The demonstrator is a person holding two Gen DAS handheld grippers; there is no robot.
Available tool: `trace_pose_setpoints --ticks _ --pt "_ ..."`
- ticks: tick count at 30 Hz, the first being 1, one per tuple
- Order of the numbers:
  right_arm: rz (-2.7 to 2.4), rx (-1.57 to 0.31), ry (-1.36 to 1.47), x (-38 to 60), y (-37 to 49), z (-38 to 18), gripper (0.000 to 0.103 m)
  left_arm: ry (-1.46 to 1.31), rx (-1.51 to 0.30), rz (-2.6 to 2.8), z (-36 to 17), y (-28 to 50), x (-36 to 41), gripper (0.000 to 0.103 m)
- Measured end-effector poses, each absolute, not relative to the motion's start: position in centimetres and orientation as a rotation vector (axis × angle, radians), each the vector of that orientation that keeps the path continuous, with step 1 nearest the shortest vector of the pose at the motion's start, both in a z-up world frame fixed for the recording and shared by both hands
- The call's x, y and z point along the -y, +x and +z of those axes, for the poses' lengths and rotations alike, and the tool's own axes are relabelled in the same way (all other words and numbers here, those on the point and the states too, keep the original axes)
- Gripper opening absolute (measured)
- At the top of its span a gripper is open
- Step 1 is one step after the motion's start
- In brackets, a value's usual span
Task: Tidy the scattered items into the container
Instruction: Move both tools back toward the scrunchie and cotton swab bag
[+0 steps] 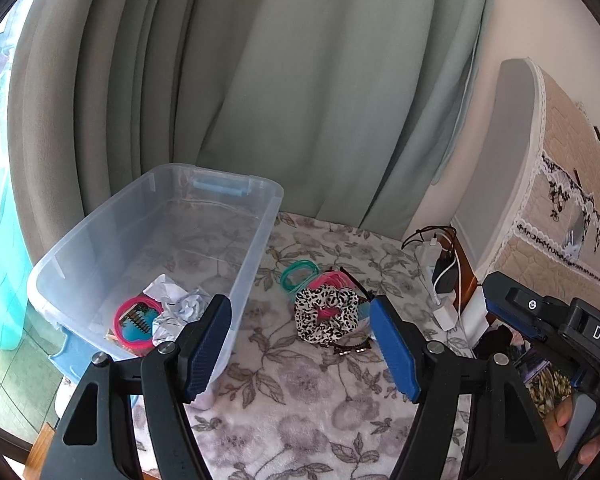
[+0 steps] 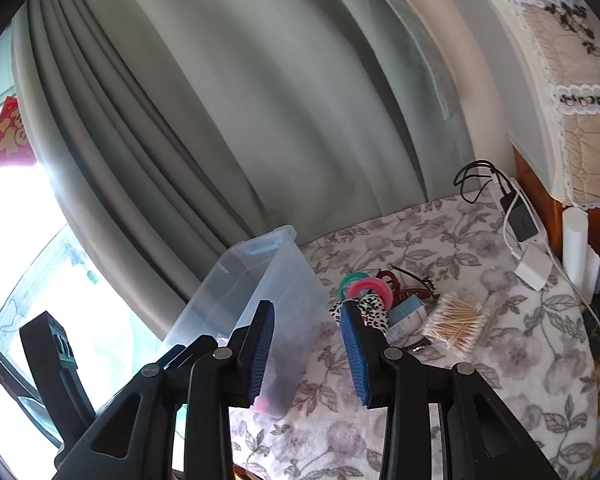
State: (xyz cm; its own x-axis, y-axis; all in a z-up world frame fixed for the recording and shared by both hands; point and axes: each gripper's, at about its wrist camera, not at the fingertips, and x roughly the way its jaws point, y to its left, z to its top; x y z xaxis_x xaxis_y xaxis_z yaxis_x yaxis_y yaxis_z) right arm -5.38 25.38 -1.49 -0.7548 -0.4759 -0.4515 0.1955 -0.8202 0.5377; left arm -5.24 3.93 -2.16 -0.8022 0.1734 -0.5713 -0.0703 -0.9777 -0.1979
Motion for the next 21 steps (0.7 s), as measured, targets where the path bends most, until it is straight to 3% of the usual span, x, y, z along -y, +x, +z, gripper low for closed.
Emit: trace_pose_setpoints --ticks 21 --pt "-2.526 0.841 1.159 -30.7 -10.3 -11.3 0.040 -1.227 -0.019 2.688 -10.2 -12.2 -11.6 0.073"
